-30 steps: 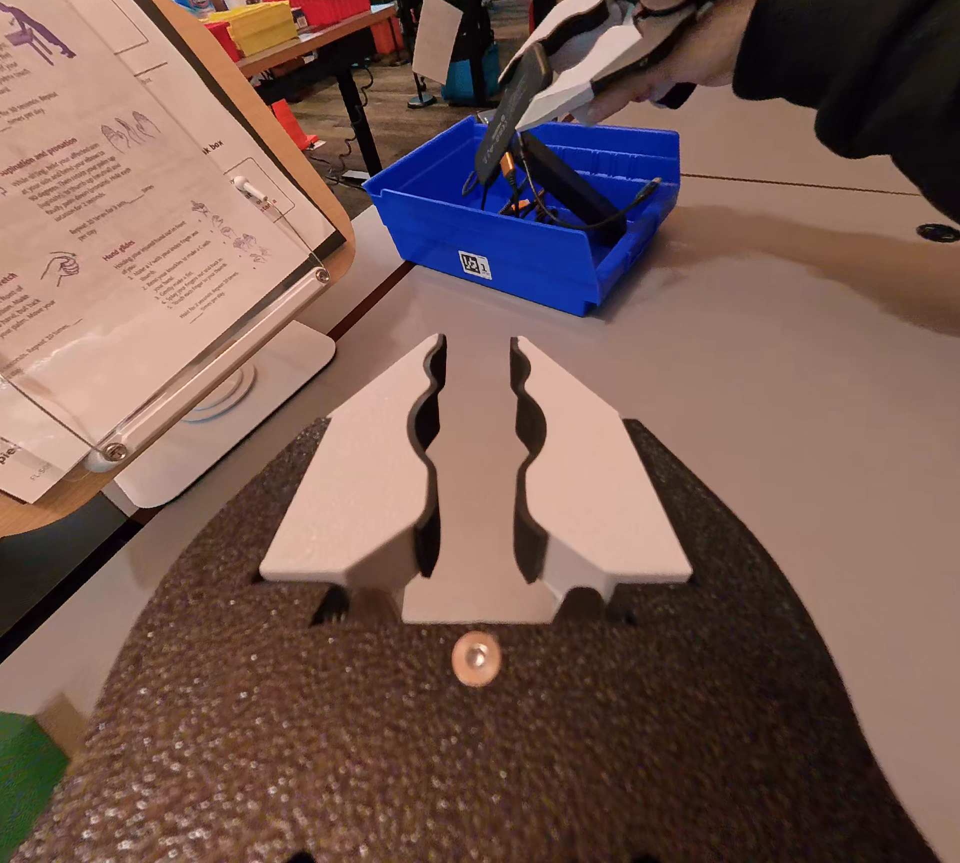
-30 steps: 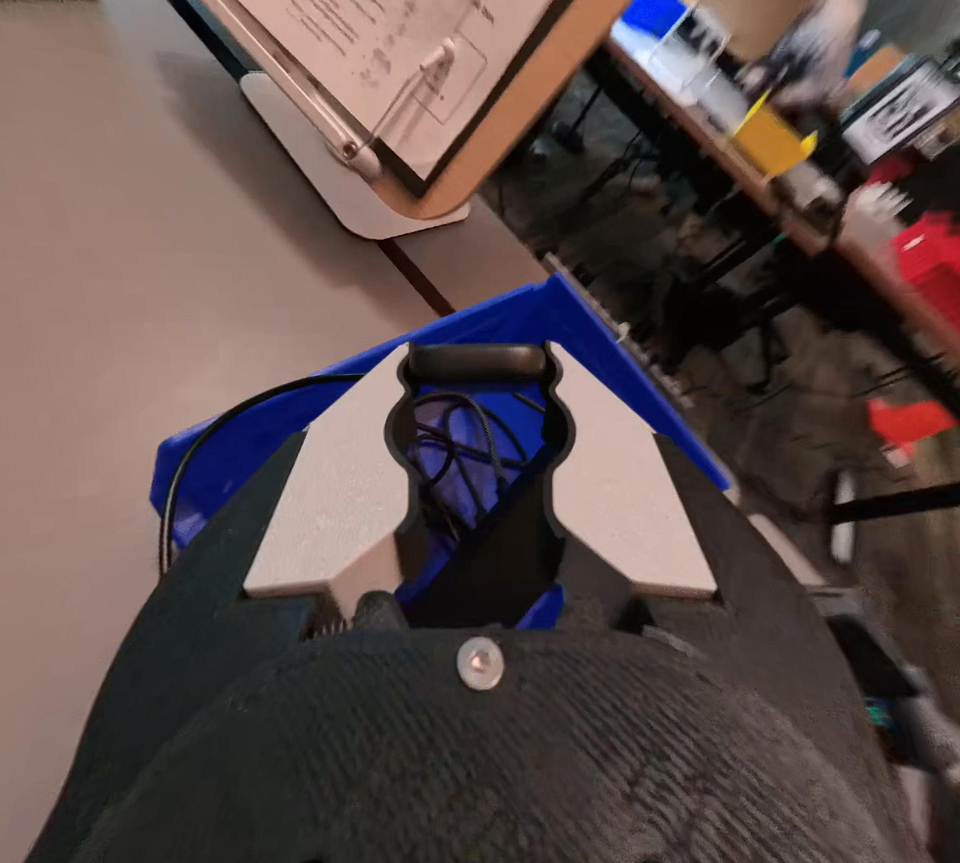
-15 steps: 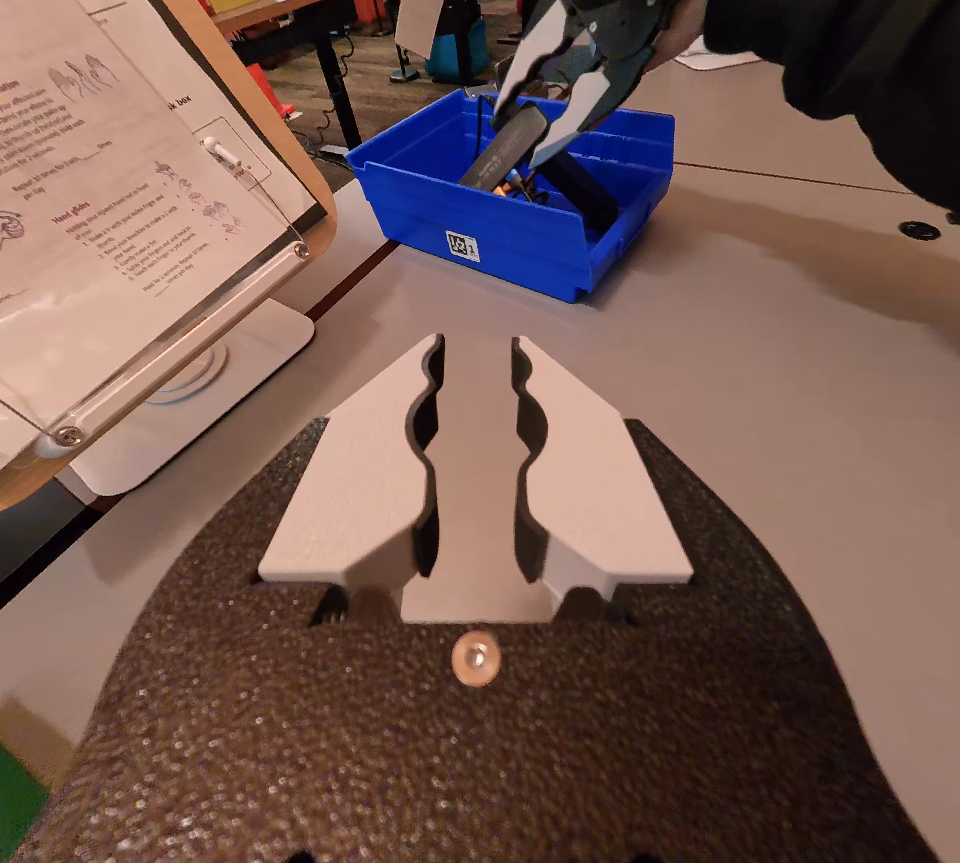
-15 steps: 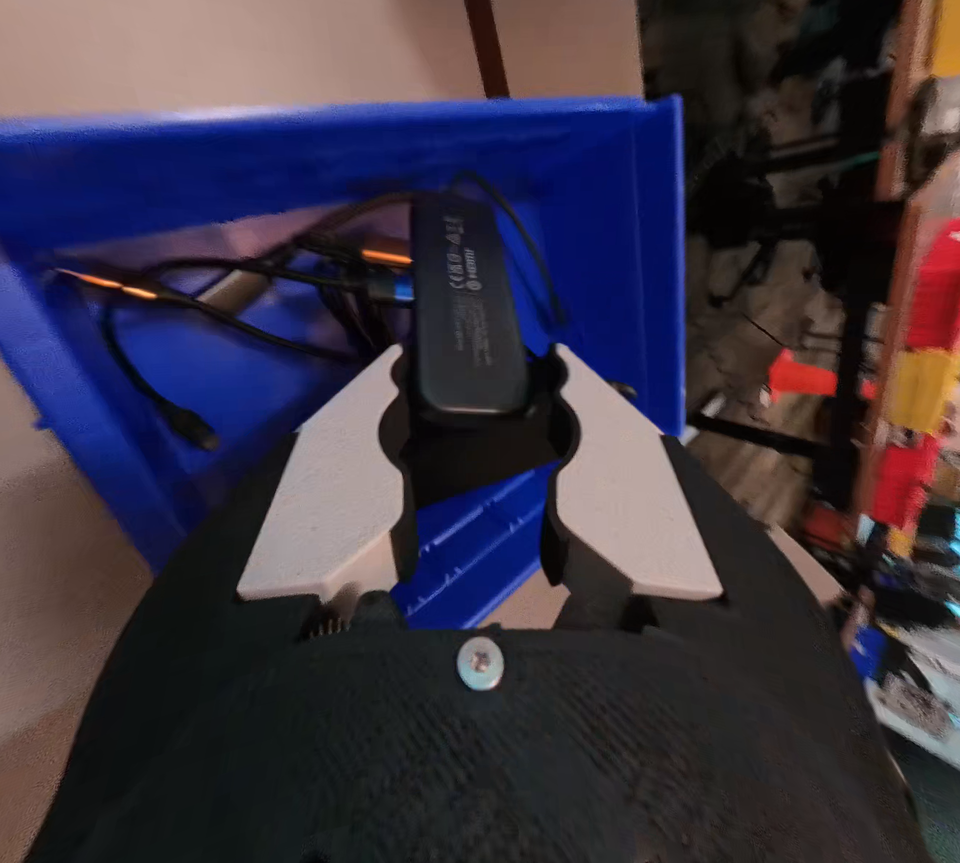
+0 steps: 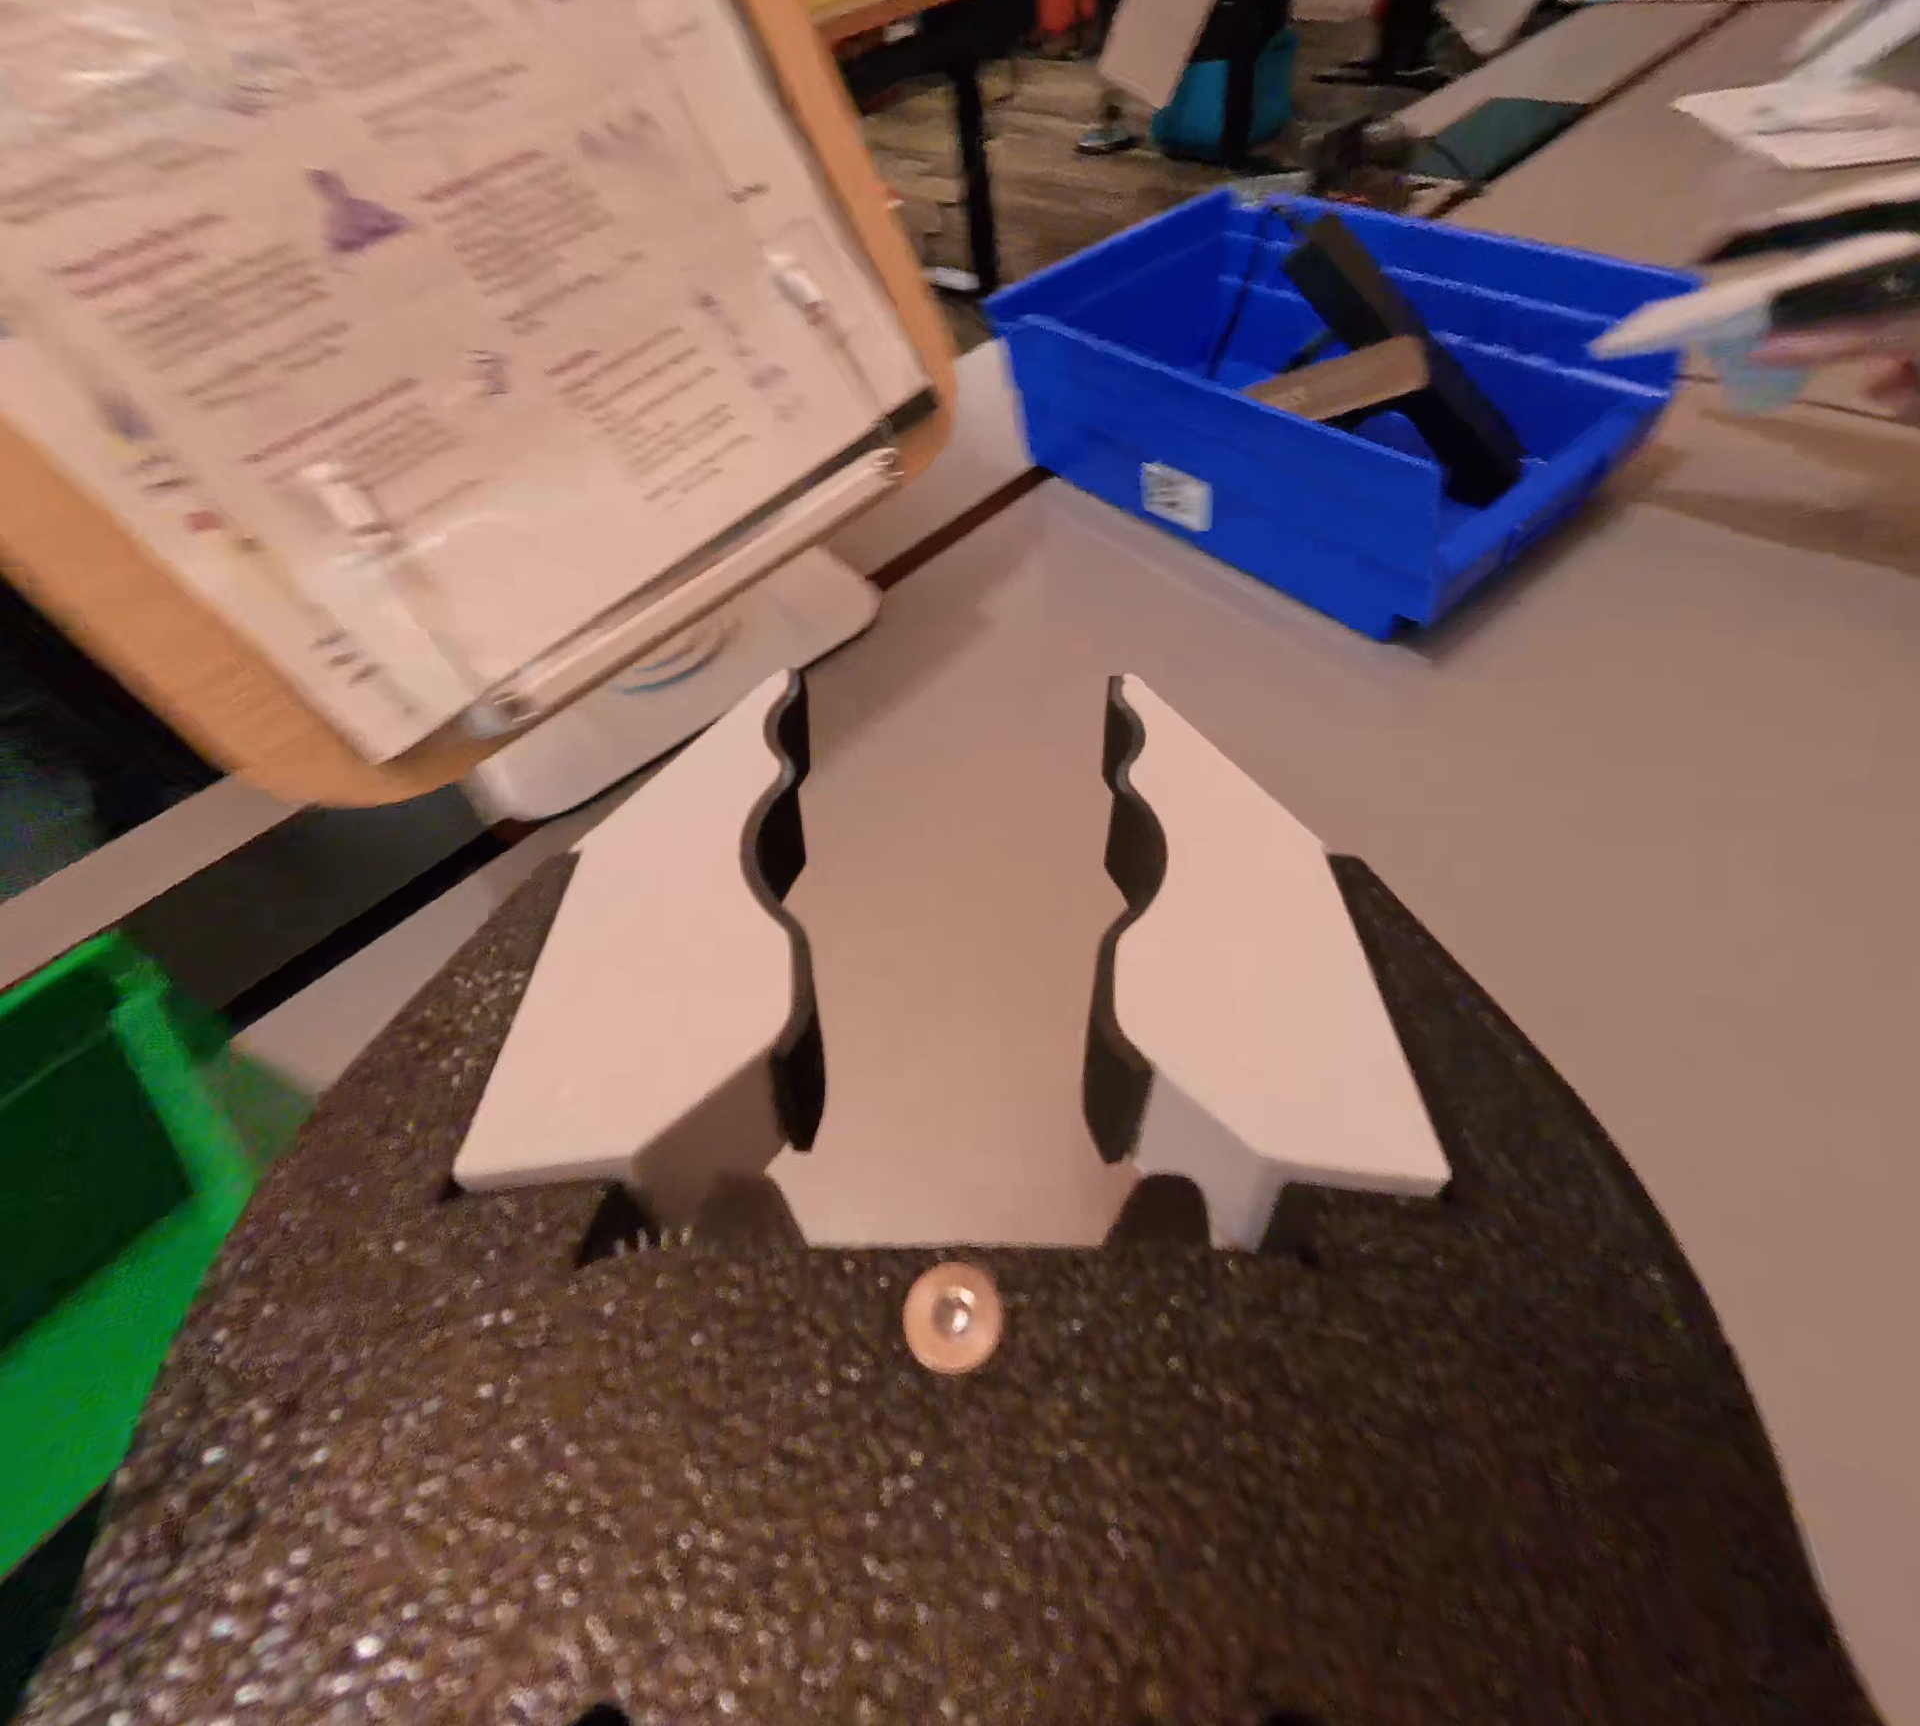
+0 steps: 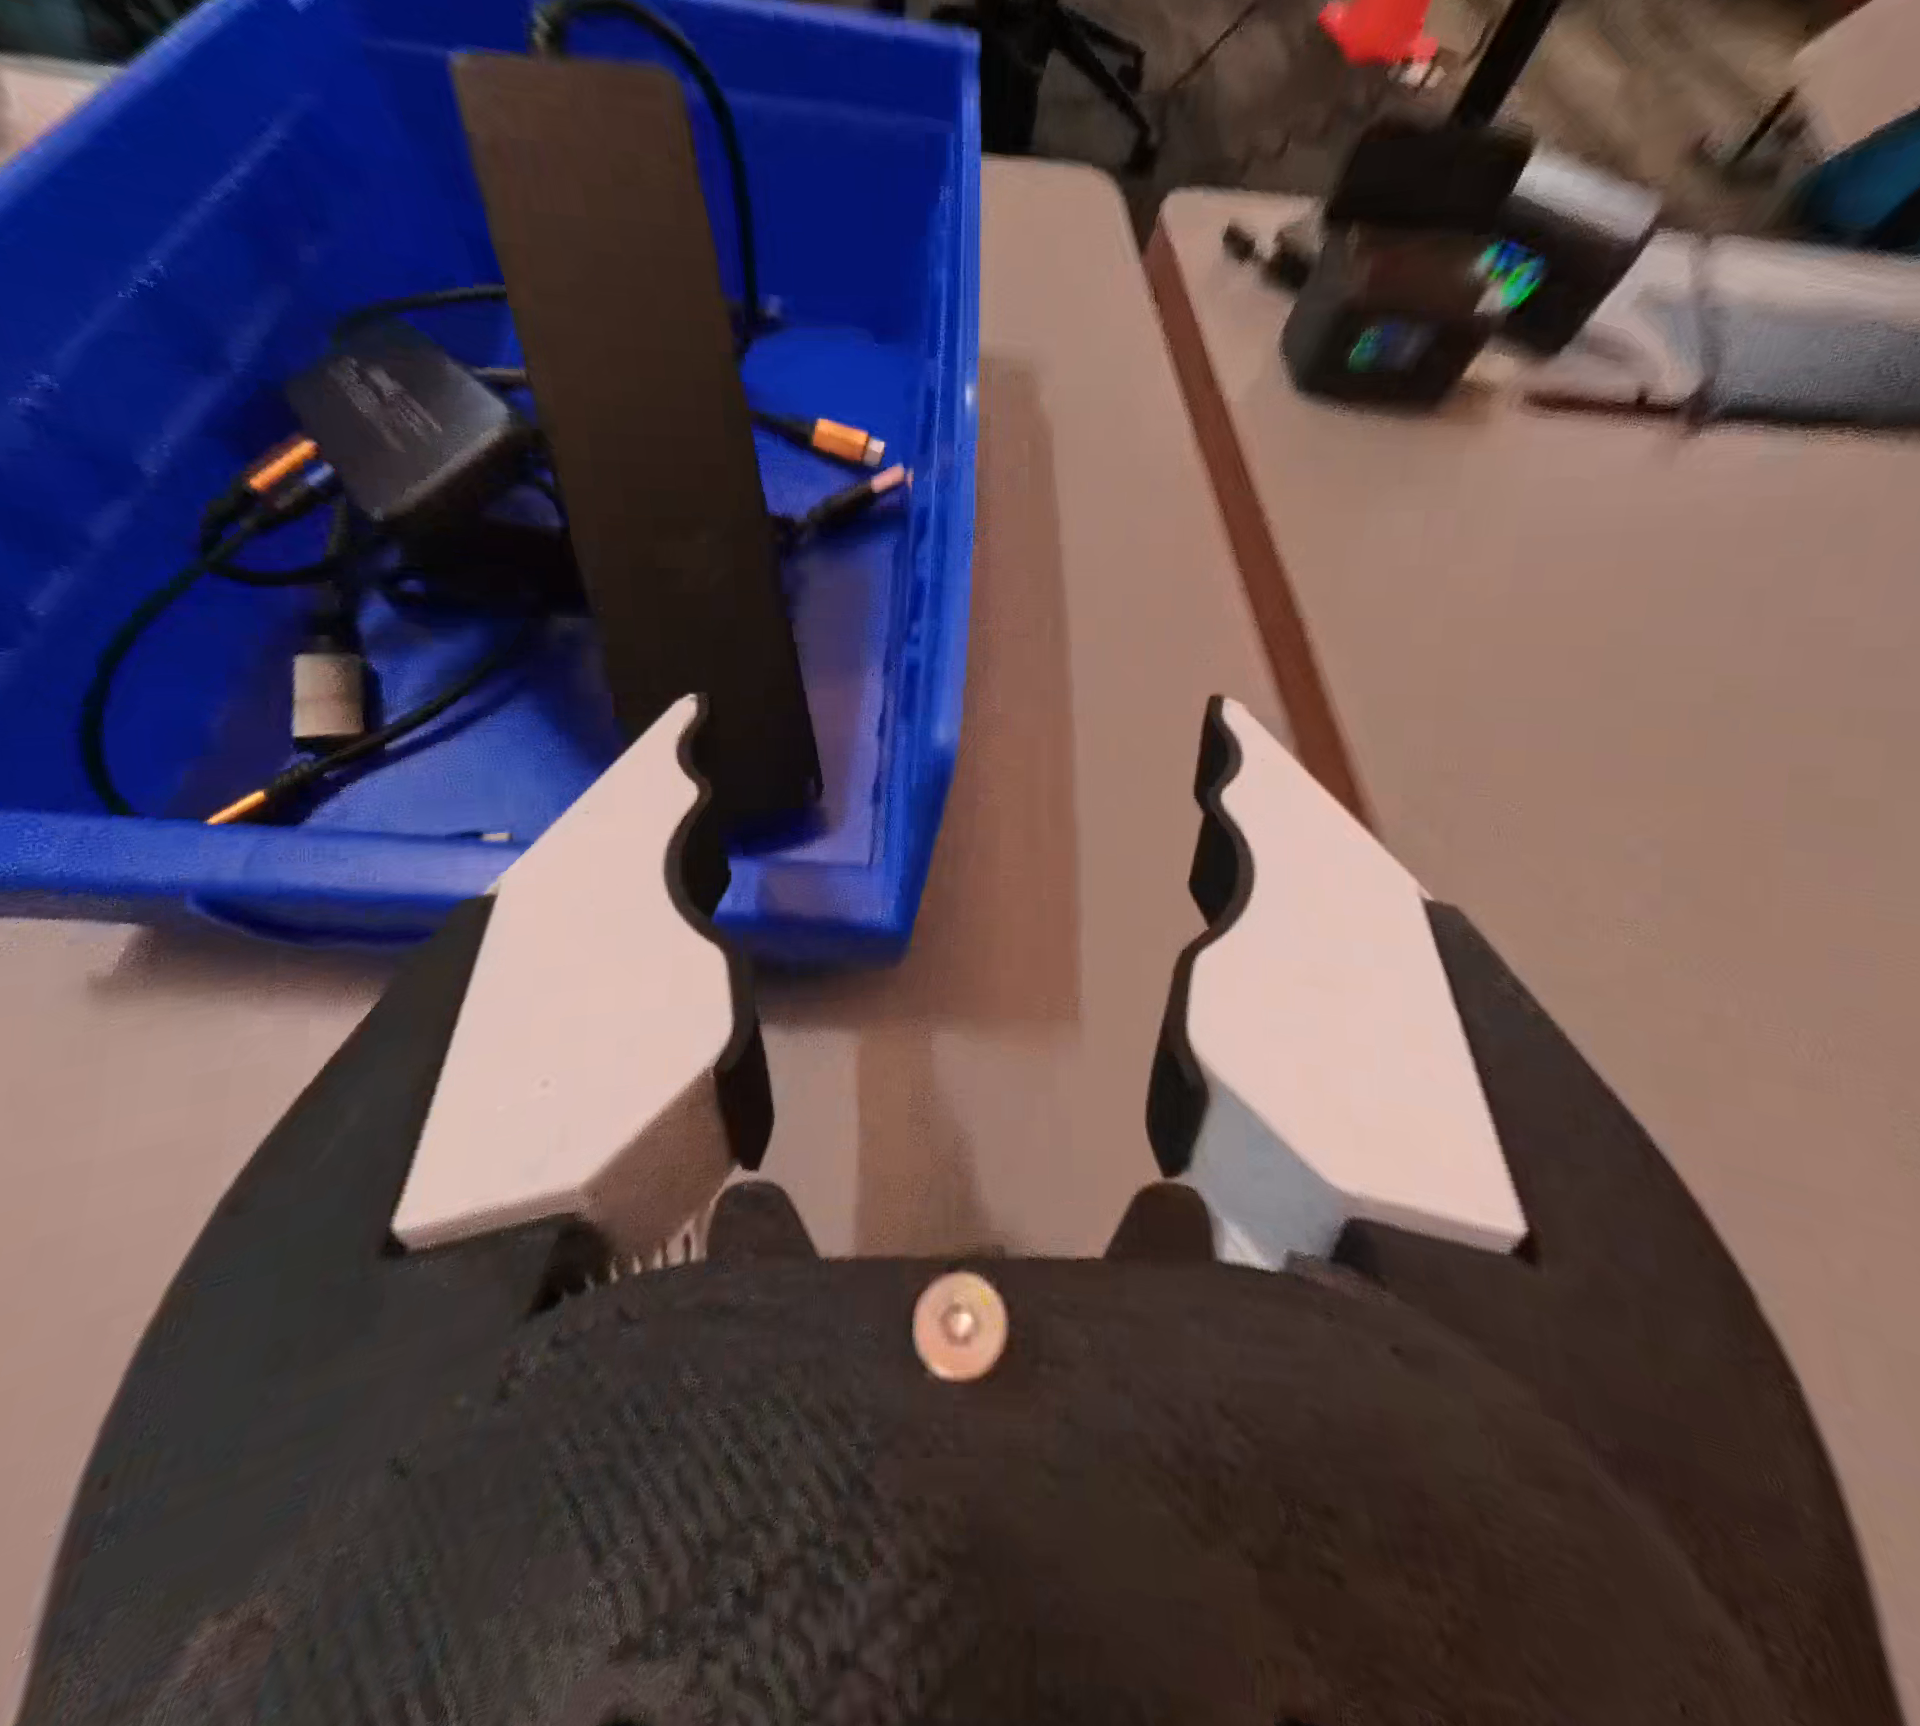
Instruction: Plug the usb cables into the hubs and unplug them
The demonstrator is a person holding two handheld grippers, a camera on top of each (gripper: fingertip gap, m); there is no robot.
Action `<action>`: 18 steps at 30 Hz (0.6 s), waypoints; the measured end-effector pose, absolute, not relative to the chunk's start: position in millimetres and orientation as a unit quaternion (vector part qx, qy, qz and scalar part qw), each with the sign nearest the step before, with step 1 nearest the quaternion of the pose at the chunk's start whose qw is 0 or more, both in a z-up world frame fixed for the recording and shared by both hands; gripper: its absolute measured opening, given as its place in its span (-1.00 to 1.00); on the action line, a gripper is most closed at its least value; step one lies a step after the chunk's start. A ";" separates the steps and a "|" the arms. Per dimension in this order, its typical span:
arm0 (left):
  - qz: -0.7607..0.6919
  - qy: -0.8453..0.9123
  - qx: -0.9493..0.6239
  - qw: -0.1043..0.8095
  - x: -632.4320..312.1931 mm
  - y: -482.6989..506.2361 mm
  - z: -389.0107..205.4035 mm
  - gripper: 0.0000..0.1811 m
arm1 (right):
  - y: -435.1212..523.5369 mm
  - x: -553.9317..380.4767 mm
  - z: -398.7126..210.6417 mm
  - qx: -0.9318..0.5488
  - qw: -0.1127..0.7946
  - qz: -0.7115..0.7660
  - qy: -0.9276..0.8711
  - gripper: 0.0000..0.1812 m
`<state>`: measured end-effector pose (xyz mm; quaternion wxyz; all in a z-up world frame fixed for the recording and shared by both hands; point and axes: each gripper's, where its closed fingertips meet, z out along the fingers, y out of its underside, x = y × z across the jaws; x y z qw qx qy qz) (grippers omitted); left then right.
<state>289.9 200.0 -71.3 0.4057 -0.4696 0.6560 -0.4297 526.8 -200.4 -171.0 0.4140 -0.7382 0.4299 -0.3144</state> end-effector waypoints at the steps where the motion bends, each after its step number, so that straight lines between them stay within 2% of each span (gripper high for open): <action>1: -0.405 0.642 -0.490 0.428 281.6 224.3 -65.7 -0.38 | -199.0 524.8 -183.0 -0.734 0.432 -0.286 0.439 -0.03; 4: -0.311 0.574 -0.573 0.495 236.5 322.6 -63.6 -0.25 | -194.4 523.8 -201.0 -0.738 0.447 -0.267 0.429 -0.22; 7: -0.237 0.508 -0.661 0.499 174.7 417.5 -91.3 -0.13 | -188.7 529.4 -205.8 -0.751 0.442 -0.290 0.396 -0.45; 9: -0.195 0.471 -0.718 0.474 131.8 467.6 -120.2 -0.06 | -184.6 533.0 -206.8 -0.759 0.438 -0.303 0.375 -0.79; 13: -0.192 0.447 -0.781 0.392 85.4 507.1 -185.3 -0.02 | -178.5 536.1 -205.0 -0.757 0.454 -0.299 0.363 -0.88; 15: -0.250 0.472 -0.774 0.341 92.7 491.7 -209.0 -0.14 | -179.6 537.8 -203.9 -0.743 0.473 -0.285 0.378 -0.96; 16: -0.270 0.469 -0.762 0.356 97.6 491.5 -208.6 -0.19 | -178.3 536.7 -204.2 -0.739 0.481 -0.274 0.382 -0.96; 17: -0.282 0.455 -0.753 0.382 99.7 494.9 -203.8 -0.44 | -178.2 535.6 -204.6 -0.740 0.480 -0.279 0.379 -0.96; 18: -0.283 0.436 -0.757 0.395 97.7 499.7 -202.8 -0.57 | -177.2 533.1 -204.4 -0.741 0.476 -0.288 0.375 -0.96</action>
